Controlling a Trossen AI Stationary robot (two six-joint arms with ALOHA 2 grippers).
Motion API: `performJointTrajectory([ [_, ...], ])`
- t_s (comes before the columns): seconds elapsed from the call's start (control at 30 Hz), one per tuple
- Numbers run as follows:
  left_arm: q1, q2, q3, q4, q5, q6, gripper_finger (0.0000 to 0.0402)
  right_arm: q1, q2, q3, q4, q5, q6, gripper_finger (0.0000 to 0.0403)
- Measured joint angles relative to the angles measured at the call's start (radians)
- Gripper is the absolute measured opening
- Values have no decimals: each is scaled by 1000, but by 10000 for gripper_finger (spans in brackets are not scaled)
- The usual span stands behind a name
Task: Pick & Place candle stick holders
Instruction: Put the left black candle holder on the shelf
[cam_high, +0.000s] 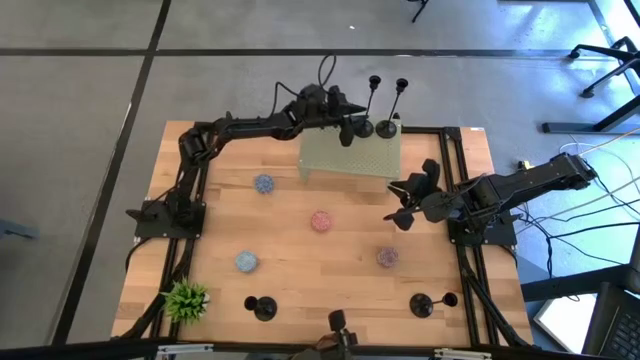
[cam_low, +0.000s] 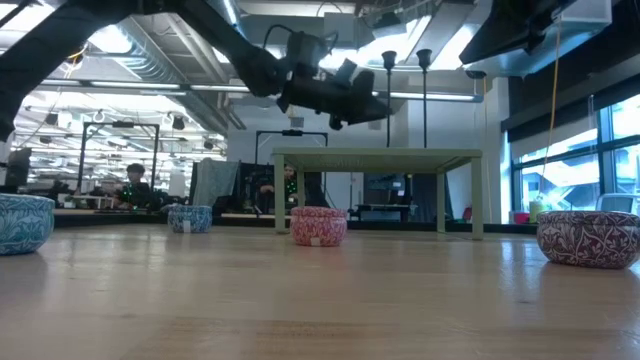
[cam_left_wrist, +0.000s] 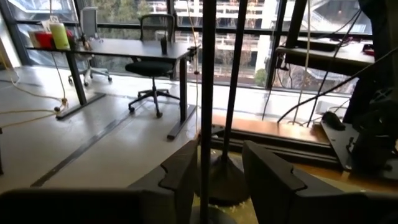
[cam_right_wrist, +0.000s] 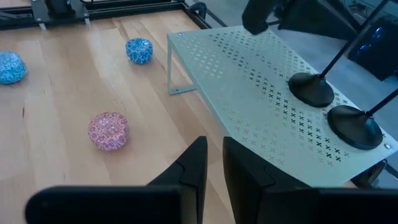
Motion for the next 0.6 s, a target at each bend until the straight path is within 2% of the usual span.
performJointTrajectory([
  [0.2, 0, -78, 0, -197, 0, 8, 125, 0, 0, 0, 0, -99, 18, 55],
  [0.43, 0, -188, 0, -418, -7, 7, 125, 0, 0, 0, 0, -117, 42, 55],
  [0.6, -27, -300, 0, -653, 0, 5, 125, 0, 0, 0, 0, -120, 61, 55],
])
